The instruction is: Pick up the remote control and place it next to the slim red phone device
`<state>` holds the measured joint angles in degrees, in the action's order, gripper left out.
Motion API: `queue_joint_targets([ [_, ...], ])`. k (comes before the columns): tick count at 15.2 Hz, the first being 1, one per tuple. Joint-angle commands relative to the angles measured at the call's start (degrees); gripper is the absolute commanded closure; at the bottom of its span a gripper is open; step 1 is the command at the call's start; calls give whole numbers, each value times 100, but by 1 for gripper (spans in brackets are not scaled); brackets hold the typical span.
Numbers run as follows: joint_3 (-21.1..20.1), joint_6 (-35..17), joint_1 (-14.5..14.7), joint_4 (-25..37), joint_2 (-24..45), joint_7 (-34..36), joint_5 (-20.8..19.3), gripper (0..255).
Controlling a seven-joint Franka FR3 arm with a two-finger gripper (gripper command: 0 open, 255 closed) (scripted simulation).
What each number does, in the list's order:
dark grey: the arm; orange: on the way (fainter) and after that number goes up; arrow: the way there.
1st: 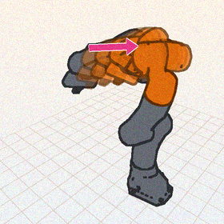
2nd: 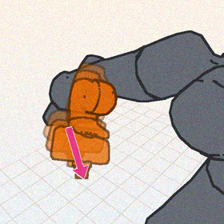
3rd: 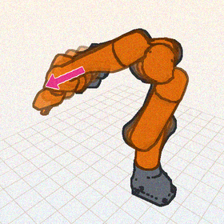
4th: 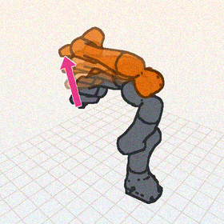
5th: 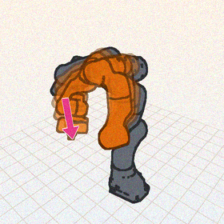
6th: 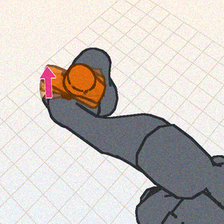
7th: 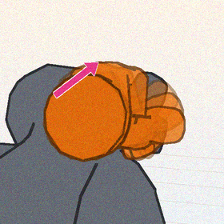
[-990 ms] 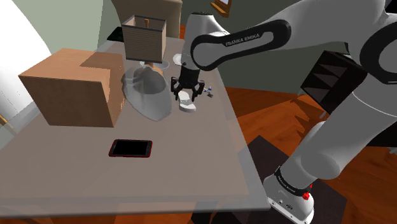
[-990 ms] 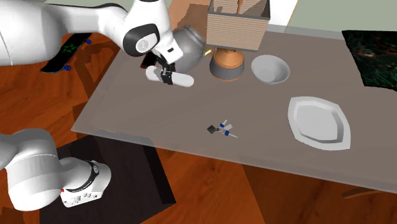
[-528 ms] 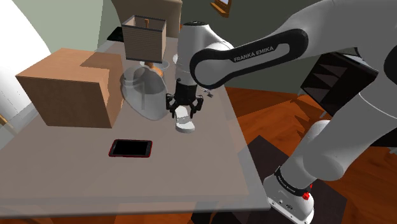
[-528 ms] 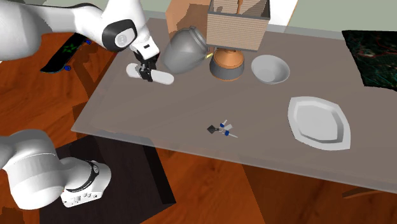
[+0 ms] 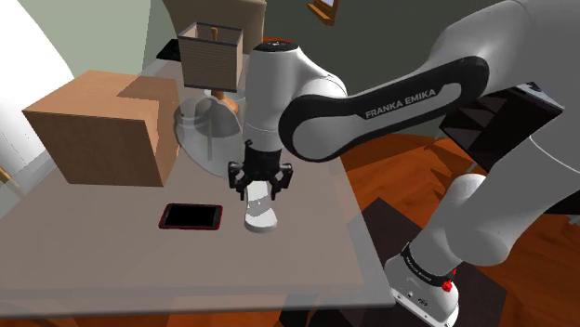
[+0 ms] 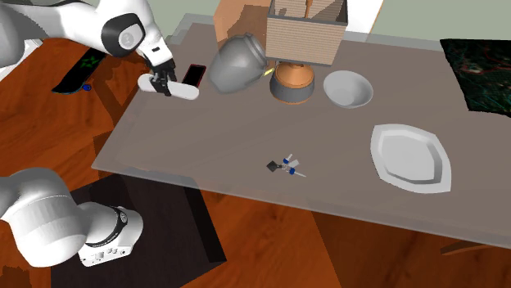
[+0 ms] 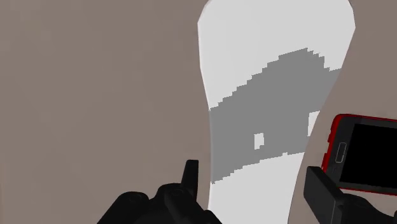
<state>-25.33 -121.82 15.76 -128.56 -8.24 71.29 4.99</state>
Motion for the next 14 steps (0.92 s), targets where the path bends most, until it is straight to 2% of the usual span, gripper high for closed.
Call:
queue_joint_targets([
  [1, -177, -7, 134, 2, -7, 305, 25, 255],
  [10, -976, 23, 674, 387, 331, 1731, -113, 255],
  [14, -1003, -287, 676, 209, 488, 1802, -208, 255],
])
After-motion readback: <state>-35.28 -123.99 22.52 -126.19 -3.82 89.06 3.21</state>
